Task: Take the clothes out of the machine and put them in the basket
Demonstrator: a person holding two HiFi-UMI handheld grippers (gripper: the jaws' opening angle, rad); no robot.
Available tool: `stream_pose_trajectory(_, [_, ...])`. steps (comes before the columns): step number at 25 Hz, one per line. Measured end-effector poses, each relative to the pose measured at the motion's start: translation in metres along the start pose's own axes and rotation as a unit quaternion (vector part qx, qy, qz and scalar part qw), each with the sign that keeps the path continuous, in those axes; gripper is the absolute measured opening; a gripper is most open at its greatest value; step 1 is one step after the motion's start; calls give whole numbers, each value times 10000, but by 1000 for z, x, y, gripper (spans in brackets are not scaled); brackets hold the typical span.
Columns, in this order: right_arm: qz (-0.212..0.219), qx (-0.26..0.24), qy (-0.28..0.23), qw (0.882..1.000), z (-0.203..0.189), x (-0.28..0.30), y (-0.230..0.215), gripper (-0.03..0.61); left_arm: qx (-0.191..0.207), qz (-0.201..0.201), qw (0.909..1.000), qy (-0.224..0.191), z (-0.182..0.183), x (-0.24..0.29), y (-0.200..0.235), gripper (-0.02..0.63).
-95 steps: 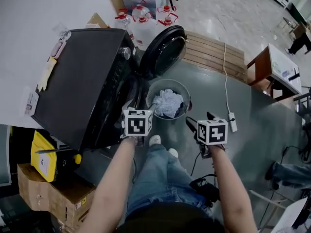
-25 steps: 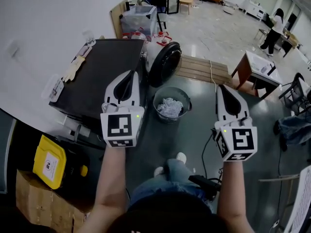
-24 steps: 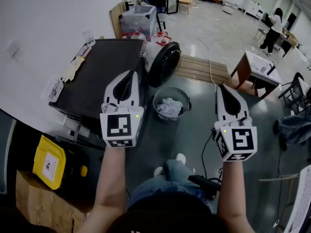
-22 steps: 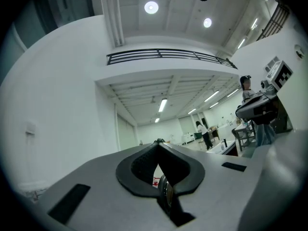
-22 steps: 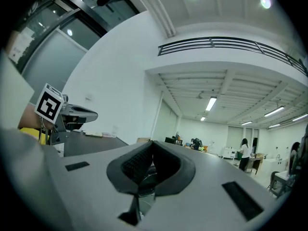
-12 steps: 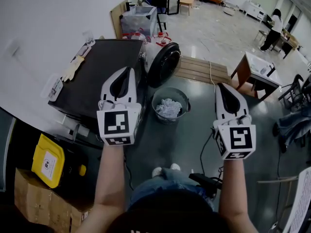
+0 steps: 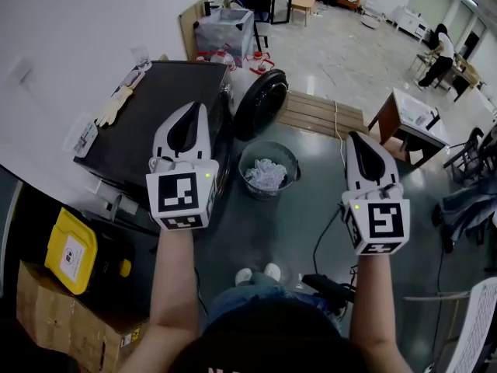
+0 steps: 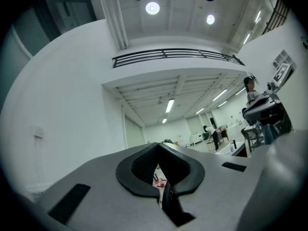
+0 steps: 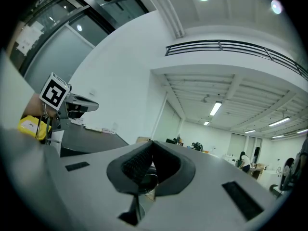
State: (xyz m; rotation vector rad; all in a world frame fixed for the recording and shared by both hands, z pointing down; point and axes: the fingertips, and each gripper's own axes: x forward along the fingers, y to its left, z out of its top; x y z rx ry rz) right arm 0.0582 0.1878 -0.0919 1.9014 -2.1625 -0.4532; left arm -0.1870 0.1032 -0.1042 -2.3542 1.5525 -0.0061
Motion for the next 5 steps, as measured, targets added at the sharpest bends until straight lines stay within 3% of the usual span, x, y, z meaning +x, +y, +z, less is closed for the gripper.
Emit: stream_pose_trajectory(5, [27,110,-53,9999,-1,2,-10,0,91,16,10000,-1,6,4,-5,0])
